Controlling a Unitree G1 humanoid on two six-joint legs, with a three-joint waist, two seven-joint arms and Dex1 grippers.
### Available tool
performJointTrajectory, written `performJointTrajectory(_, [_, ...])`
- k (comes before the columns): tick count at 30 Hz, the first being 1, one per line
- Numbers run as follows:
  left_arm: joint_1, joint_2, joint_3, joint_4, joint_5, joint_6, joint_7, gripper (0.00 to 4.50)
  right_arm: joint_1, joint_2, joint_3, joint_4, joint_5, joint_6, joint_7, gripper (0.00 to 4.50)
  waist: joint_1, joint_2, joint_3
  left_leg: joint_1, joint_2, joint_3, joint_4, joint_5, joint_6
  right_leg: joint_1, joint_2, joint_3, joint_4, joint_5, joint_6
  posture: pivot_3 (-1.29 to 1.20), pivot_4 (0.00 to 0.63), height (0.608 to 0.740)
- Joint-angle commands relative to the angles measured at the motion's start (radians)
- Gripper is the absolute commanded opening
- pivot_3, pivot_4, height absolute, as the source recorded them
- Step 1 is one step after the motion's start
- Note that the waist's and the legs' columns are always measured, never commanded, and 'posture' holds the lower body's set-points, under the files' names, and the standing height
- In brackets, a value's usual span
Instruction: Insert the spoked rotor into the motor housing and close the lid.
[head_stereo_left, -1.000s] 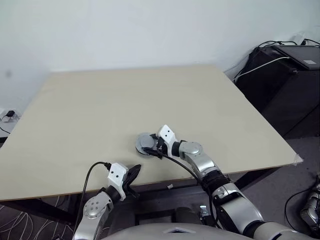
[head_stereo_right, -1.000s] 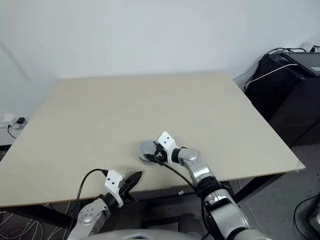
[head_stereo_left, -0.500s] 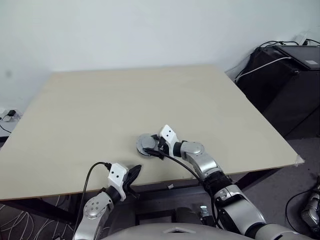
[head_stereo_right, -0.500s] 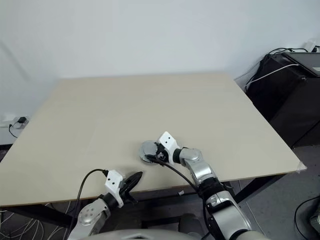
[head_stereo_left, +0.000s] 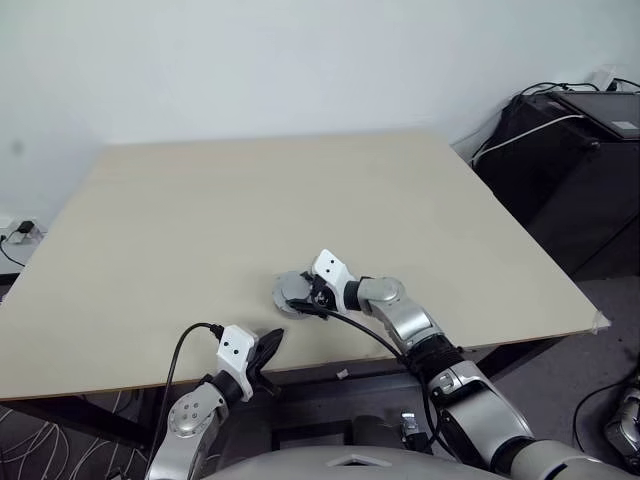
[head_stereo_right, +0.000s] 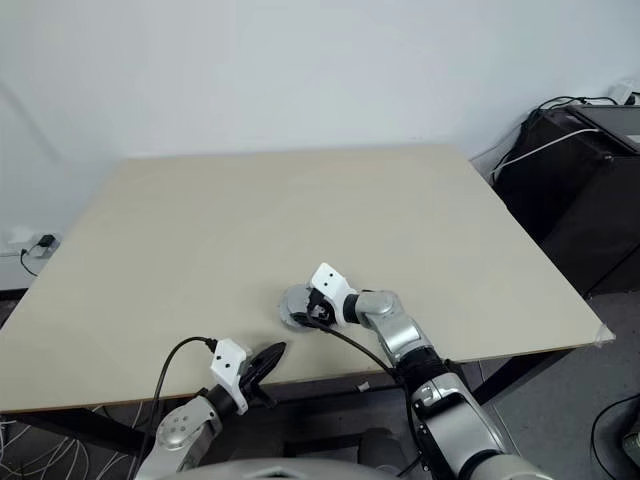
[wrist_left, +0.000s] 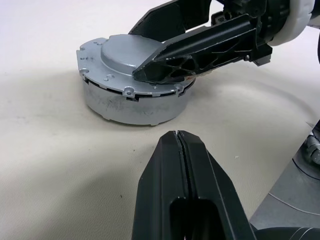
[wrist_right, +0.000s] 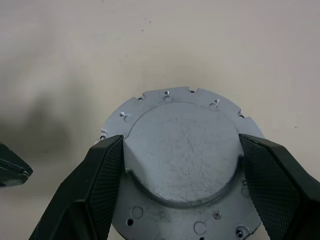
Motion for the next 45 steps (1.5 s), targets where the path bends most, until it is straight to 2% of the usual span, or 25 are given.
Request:
performJointTrajectory(1, [-0.010,-0.002,-0.008,-0.053,-0.011,-0.001,-0.001,0.00,0.003,-0.020,0.020,0.002,-0.026,0.025,0.014,3.29,0.000,0.000,0.000,0.000,0.000,0.000,0.000,0.000,0.000,0.000,0.000,0.000,0.000,0.000,0.000,0.00,0.000,0.740])
performJointTrajectory(5, [-0.011,0.001,-0.011,-0.054,-0.012,0.001,-0.002,0.00,0.006,-0.011,-0.010,-0.020,0.016,0.066,0.034,3.29,0.000,0.000,0.000,0.000,0.000,0.000,0.000,0.000,0.000,0.000,0.000,0.000,0.000,0.000,0.001,0.00,0.000,0.740])
performJointTrajectory(17, [-0.009,0.003,-0.012,-0.057,-0.011,0.005,-0.001,0.00,-0.011,-0.038,0.038,-0.009,-0.047,0.063,0.011,3.29,0.001,0.000,0.000,0.000,0.000,0.000,0.000,0.000,0.000,0.000,0.000,0.000,0.000,-0.001,0.001,0.00,0.000,0.740])
performJointTrajectory(23, [-0.008,0.003,-0.012,-0.058,-0.009,0.008,0.001,0.00,0.000,-0.005,-0.048,-0.042,0.073,0.116,0.046,3.29,0.000,0.000,0.000,0.000,0.000,0.000,0.000,0.000,0.000,0.000,0.000,0.000,0.000,-0.001,0.001,0.00,0.000,0.740])
performJointTrajectory(29, [-0.010,0.002,-0.013,-0.057,-0.010,0.011,-0.001,0.00,-0.007,-0.014,-0.059,-0.054,0.089,0.167,0.051,3.29,0.000,0.000,0.000,0.000,0.000,0.000,-0.001,0.000,0.000,-0.001,0.000,0.000,0.000,-0.001,0.001,0.00,0.000,0.740])
performJointTrajectory(45, [-0.017,0.001,-0.014,-0.050,-0.008,0.011,0.000,0.00,0.015,0.008,-0.024,-0.047,0.029,0.077,-0.040,3.29,-0.003,0.000,0.000,0.000,0.001,0.000,-0.001,0.000,0.000,-0.001,0.000,0.000,0.000,-0.001,0.001,0.00,0.000,0.740])
